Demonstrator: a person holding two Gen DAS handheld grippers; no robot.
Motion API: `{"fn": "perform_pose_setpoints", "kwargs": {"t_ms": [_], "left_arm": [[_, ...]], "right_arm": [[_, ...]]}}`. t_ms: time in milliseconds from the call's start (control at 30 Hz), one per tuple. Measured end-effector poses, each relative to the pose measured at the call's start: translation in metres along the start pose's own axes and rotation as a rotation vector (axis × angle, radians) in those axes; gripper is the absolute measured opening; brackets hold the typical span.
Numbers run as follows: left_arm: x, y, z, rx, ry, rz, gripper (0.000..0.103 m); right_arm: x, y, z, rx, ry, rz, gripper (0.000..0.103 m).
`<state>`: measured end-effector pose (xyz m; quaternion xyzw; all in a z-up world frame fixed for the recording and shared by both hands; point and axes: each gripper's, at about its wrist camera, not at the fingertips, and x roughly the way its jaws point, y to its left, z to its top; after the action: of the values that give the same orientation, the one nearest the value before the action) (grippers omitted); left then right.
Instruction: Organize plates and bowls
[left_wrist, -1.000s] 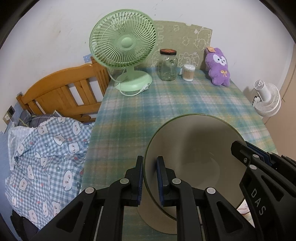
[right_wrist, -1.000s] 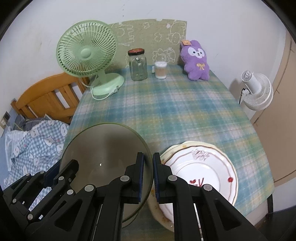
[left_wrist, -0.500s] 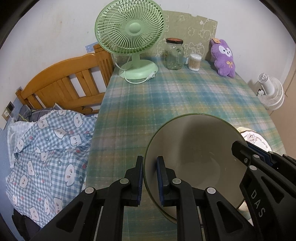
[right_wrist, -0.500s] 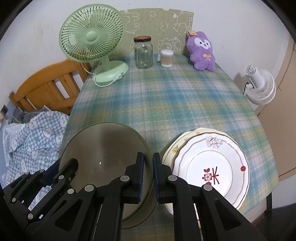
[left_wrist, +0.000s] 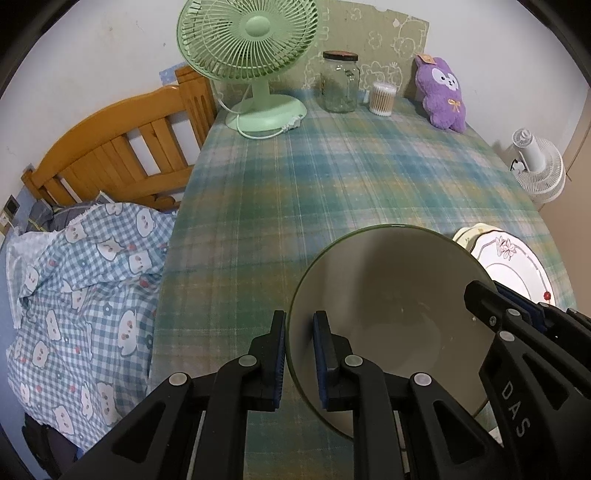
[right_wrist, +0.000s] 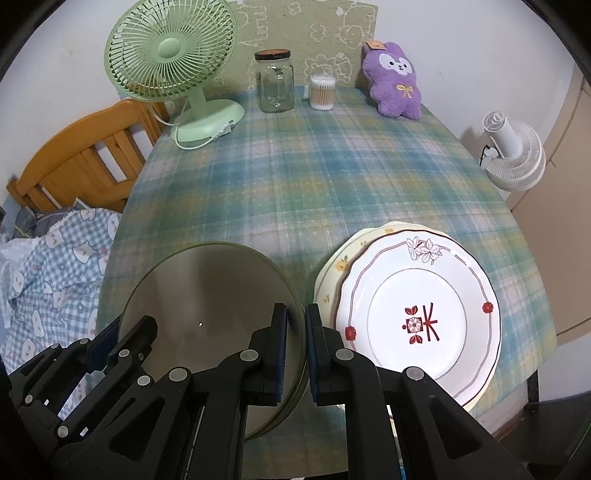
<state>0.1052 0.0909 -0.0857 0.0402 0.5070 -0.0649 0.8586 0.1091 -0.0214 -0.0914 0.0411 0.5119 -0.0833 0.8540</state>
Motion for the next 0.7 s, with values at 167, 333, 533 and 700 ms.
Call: {"fn": "perform_pose_setpoints", "kwargs": {"t_ms": [167, 333, 533, 700], "left_arm": [[-0.0004, -0.0027, -0.0023, 0.011, -0.010, 0.005, 0.012], [-0.0002, -0.0005, -0.0011, 0.012, -0.005, 0.001, 0.027], [-0.0027, 0.0039, -0.0002, 0.011, -0.020, 0.009, 0.042], [0.0003, 0.0066, -0.0004, 0.016, -0.013, 0.002, 0.057]], "right_arm": [[0.0024, -0.0033, -0.0014, 0.000, 0.008, -0.002, 0.013], [0.0016, -0.0012, -0.0006, -0.017, 0.012, 0.000, 0.013], [0.0017, -0.0050, 0.0010, -0.005, 0.037, 0.009, 0.017], [-0.0008, -0.0091, 0.0010, 0.010, 0.022, 0.007, 0.053]]}}
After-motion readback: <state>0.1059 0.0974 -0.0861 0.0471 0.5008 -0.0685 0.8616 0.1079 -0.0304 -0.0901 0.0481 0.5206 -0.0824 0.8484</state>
